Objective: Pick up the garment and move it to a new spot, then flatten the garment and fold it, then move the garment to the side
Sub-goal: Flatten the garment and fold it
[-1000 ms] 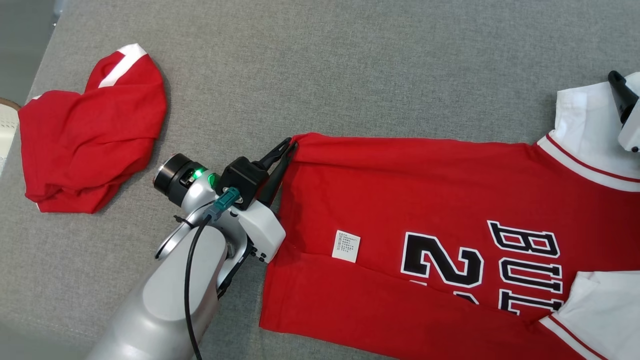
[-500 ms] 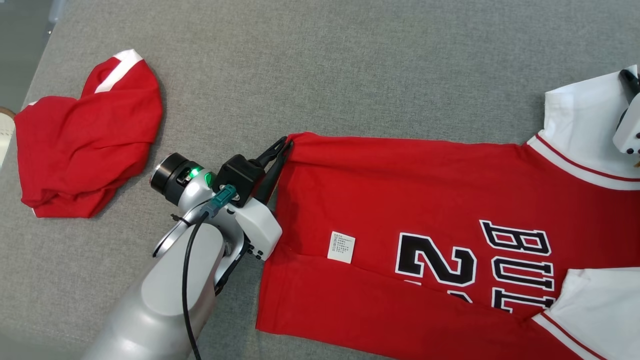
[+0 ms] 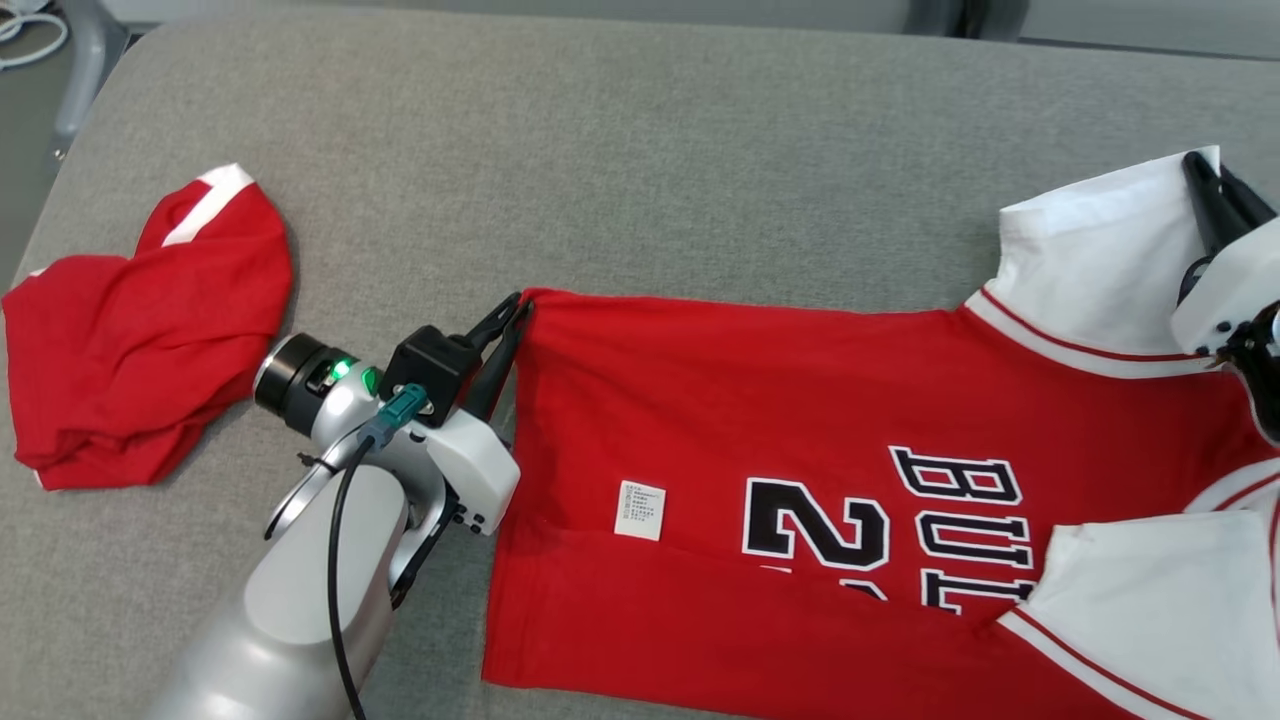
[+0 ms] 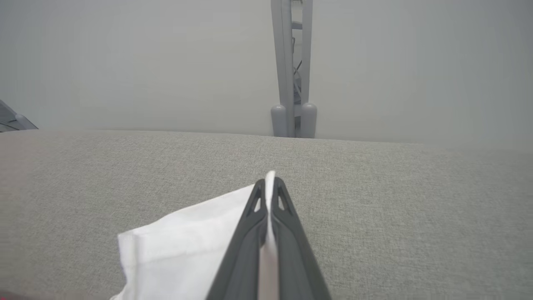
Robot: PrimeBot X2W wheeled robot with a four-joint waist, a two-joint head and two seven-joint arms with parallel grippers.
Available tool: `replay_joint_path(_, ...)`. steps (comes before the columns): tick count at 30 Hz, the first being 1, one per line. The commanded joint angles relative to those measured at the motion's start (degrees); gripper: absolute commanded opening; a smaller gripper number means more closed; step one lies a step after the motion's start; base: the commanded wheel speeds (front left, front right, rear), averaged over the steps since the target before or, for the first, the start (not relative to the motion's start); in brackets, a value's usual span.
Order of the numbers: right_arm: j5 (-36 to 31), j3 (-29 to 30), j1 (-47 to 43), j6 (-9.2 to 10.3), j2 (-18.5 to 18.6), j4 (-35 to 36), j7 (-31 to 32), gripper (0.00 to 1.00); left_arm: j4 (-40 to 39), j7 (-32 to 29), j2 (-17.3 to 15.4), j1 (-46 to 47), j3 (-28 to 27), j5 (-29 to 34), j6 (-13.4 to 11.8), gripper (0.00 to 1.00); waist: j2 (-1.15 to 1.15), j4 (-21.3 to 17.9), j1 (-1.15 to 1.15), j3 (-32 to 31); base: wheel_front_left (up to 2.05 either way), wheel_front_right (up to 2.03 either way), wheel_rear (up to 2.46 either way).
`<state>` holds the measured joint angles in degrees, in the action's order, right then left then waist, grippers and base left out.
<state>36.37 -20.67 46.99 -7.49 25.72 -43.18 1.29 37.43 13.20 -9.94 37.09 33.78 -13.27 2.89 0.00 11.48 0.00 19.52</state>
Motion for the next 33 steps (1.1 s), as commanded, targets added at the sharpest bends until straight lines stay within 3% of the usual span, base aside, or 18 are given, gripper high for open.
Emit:
replay_joint_path(1,2.3,-0.9,-3.1,-0.01,0.8,2.7,-2.5,0.0,-0.2,-0.3,-1.1,-1.3,-0.2,-0.4,-0.6,0.0,0.0,-2.1,0.0,-2.5,0.0,0.0,0.0)
replay_joint_path(7,7.0,-1.3,-10.3,-0.01,1.8,9.1,-4.1,0.0,-1.7,-1.4,-3.3,-4.8,-0.3,-1.6,-1.0,0.0,0.0,-4.8,0.0,-6.1,0.0,0.0,0.0)
replay_joint_path(19,13.2,2.4,-25.5,-0.01,4.6,22.6,1.1,0.0,-11.2,-5.7,-9.7,-12.6,0.3,-2.3,-2.0,0.0,0.0,-7.0,0.0,-9.6,0.0,0.0,0.0)
replay_joint_path(22,14.9,4.0,-29.1,-0.01,4.9,25.8,4.1,0.0,-14.1,-6.7,-11.4,-14.7,0.9,-2.1,-1.8,0.0,0.0,-7.2,0.0,-10.0,0.0,0.0,0.0)
replay_joint_path(25,17.3,7.5,-35.0,-0.01,5.8,32.1,11.1,0.0,-19.3,-9.3,-14.7,-18.3,1.9,-1.5,-2.0,0.0,0.0,-7.4,0.0,-10.4,0.0,0.0,0.0)
replay_joint_path(33,18.8,11.5,-40.4,-0.02,5.8,37.8,20.1,0.0,-23.5,-11.8,-17.2,-20.7,3.0,-1.2,-2.1,0.0,0.0,-7.3,0.0,-10.6,0.0,0.0,0.0)
